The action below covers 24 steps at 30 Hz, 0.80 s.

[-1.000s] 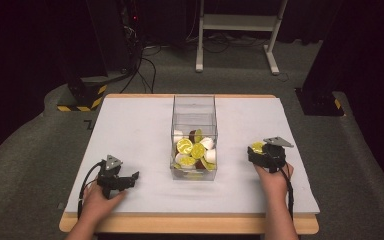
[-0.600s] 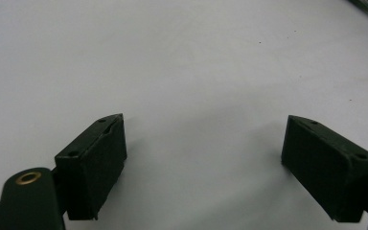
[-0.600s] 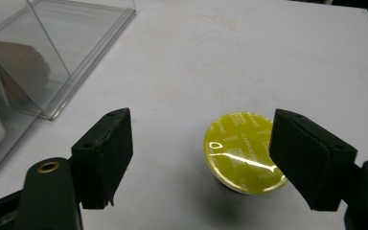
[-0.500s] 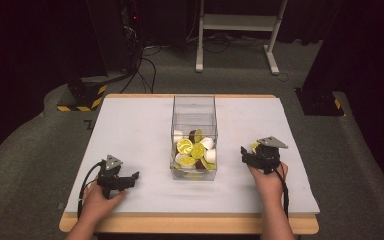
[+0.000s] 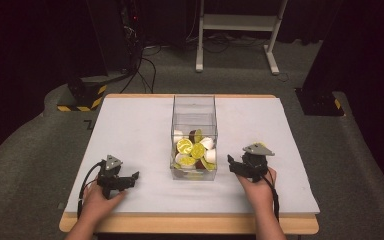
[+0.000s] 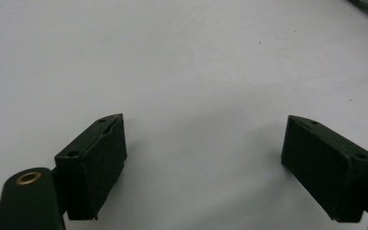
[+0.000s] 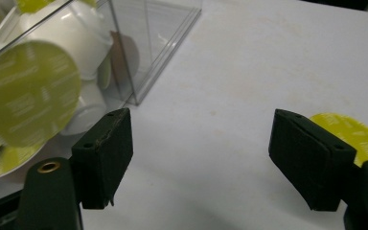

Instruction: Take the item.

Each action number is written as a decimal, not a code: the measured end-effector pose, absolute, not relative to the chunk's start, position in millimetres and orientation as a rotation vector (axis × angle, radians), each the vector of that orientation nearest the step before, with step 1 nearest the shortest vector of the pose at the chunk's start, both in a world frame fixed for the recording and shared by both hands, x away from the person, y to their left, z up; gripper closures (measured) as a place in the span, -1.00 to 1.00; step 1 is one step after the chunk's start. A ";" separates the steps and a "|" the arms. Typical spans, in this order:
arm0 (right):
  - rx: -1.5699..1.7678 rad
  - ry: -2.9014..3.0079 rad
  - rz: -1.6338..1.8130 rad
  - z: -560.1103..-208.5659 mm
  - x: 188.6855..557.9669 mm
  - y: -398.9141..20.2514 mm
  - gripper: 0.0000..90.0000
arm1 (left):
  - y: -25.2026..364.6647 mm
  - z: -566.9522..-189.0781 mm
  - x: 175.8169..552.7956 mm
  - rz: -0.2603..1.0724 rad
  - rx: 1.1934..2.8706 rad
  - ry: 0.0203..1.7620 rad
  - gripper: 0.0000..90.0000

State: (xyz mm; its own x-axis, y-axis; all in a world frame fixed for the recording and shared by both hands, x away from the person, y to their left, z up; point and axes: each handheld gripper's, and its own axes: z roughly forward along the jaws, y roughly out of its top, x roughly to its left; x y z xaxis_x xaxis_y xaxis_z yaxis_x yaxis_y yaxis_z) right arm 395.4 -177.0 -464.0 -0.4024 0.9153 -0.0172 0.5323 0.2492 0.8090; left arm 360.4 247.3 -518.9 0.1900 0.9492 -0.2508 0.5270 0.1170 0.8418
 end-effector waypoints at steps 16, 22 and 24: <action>1.349 2.169 0.889 -504.6 388.4 -152.7 -0.56 | 247.6 -518.9 360.1 0.571 1.544 1.460 -0.65; 1.355 2.164 0.889 -504.9 388.8 -152.9 -0.58 | 247.5 -519.0 360.2 0.571 1.541 1.459 -0.65; 1.356 2.163 0.887 -504.9 388.8 -152.8 -0.59 | 247.4 -519.0 360.2 0.571 1.540 1.460 -0.65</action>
